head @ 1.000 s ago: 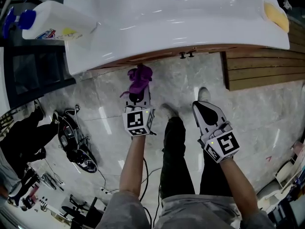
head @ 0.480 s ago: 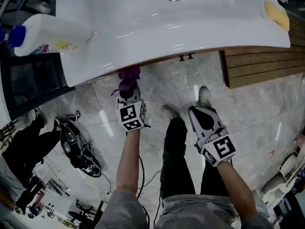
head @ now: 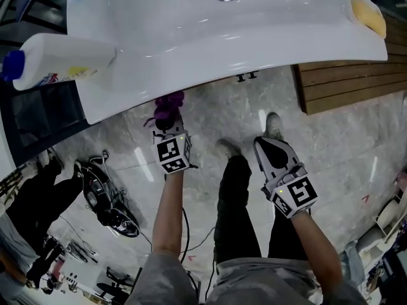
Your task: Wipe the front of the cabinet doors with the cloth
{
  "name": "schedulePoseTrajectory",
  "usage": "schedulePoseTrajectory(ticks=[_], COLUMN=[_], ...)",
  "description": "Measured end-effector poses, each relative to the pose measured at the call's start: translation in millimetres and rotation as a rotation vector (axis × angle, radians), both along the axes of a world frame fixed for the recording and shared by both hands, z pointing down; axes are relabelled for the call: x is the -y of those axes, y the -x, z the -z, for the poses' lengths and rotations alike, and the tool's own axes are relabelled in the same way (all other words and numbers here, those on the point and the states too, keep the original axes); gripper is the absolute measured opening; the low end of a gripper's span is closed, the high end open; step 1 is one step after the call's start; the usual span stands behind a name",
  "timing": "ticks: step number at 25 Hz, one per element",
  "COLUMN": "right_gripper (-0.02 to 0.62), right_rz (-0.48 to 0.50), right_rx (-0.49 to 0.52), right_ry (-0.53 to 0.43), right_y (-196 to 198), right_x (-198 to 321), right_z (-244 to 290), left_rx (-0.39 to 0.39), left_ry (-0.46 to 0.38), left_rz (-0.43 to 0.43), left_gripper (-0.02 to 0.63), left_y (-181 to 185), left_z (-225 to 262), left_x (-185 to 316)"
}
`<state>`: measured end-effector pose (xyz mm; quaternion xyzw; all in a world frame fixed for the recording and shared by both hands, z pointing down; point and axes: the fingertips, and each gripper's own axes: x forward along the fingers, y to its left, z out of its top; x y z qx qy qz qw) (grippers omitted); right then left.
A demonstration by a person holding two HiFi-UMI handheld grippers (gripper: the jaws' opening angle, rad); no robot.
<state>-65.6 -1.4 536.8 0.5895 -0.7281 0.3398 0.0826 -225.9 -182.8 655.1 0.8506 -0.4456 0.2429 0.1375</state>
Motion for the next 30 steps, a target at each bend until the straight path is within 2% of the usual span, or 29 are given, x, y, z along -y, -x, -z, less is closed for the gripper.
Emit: schedulePoseTrajectory(ticks=[21,30], right_gripper=[0.009,0.009], right_rz=[-0.043,-0.057], right_rx=[0.002,0.005], right_ry=[0.004,0.002], right_y=[-34.6,-47.9], right_x=[-15.2,-23.1], right_z=[-1.9,-1.4], left_rx=[0.005,-0.002], left_ry=[-0.001,-0.007], left_rz=[-0.006,-0.043], left_gripper=[0.072,0.072], left_y=[-31.6,-57.6], left_z=[4.6,8.8], left_x=[-5.9,-13.0])
